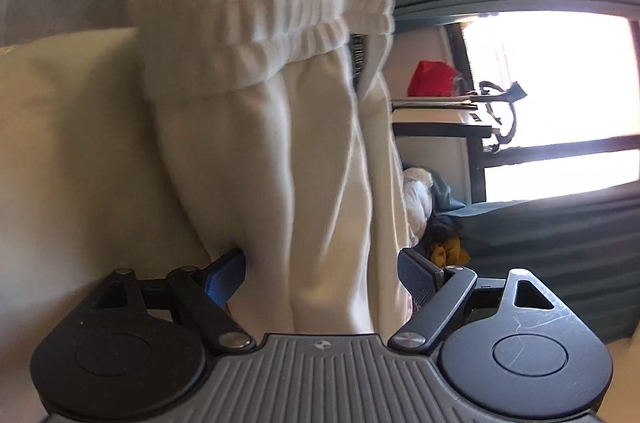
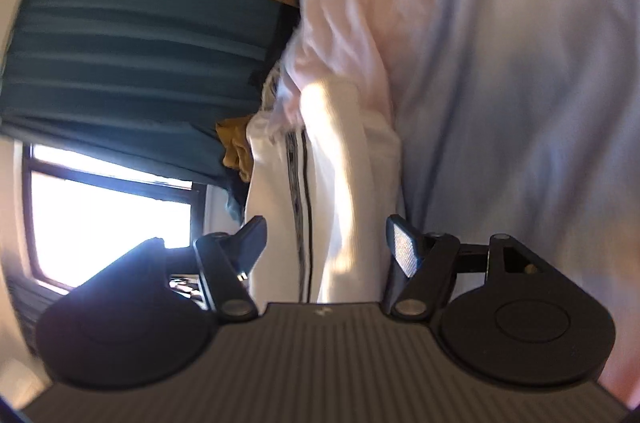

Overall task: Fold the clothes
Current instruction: 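Lift the waistband with the left gripper while the right gripper holds the cuff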

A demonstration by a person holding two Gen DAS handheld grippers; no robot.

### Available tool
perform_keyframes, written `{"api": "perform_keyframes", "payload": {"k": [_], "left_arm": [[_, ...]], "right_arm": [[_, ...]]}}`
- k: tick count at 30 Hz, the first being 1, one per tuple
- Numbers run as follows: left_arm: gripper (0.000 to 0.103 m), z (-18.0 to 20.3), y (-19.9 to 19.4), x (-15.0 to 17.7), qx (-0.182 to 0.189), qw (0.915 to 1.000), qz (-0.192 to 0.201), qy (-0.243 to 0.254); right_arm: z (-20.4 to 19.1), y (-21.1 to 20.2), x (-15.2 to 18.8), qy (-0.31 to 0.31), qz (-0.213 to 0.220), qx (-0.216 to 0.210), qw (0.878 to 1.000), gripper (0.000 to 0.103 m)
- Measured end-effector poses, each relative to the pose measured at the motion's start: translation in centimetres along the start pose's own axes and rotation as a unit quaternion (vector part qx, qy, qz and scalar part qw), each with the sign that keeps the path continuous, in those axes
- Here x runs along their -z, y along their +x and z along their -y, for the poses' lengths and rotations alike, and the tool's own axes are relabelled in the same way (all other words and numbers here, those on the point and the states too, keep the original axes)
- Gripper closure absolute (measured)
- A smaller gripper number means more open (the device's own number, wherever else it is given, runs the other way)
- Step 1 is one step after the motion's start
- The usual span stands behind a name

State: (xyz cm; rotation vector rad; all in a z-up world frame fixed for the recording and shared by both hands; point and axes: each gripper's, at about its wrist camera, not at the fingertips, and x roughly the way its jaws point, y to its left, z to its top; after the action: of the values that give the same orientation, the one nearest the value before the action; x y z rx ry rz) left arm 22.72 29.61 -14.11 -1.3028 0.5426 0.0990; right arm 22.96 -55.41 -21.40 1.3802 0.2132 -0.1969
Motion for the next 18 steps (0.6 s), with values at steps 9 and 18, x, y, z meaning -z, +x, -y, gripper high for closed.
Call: {"api": "perform_keyframes", "payload": {"k": [9,18], "left_arm": [[0.038,1.6,2.6,0.2,-0.043,0.9982,0.038,0.019],[0.084,2.7,2.6,0.3,-0.021,0.9967,0.06,0.051]], "right_arm": [[-0.7,3.7,0.3,-0.099,0.028,0.072,0.992,0.049],[-2.1,3.6,1.2,-0.124,0.08,0.112,0.983,0.084]]}}
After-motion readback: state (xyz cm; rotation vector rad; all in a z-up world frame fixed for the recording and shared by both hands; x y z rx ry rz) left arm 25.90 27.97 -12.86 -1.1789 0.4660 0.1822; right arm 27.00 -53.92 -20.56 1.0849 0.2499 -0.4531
